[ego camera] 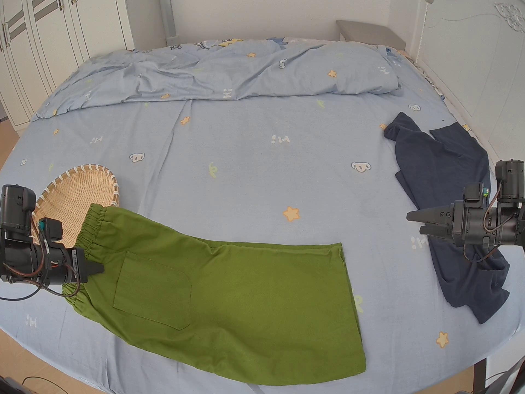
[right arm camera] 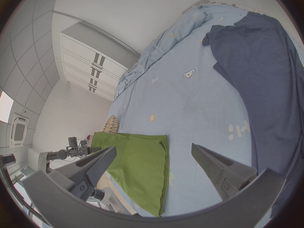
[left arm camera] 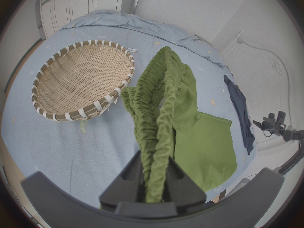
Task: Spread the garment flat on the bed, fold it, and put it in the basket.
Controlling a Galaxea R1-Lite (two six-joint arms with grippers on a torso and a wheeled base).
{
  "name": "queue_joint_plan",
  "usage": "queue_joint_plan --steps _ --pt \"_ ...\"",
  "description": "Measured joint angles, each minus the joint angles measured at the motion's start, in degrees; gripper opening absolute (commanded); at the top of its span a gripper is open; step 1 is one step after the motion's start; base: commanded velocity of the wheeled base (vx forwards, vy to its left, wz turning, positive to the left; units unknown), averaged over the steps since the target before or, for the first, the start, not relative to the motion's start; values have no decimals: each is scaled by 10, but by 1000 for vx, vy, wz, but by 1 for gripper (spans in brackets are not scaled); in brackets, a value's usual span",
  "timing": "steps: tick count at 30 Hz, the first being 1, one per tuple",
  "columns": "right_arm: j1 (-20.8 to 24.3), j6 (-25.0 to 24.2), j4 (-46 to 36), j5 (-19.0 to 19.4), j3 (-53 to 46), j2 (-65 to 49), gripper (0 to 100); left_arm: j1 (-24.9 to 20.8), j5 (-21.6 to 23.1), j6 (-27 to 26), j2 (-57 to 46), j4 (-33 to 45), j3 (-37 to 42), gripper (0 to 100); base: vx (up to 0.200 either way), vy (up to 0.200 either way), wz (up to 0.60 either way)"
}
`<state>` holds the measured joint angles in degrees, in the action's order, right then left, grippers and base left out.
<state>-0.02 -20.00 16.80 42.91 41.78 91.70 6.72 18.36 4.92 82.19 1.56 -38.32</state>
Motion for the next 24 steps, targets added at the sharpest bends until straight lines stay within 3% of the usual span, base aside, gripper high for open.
queue_joint_plan --steps 8,15,24 --pt "4 0 -30 -1 9 -25 100 -151 -105 89 -10 43 -58 0 0 0 0" --pt "11 -1 -49 -1 14 -46 100 -265 -136 186 -13 155 -166 0 0 0 0" --pt "20 -1 -53 -3 15 -56 100 -386 -193 305 8 201 -251 0 0 0 0"
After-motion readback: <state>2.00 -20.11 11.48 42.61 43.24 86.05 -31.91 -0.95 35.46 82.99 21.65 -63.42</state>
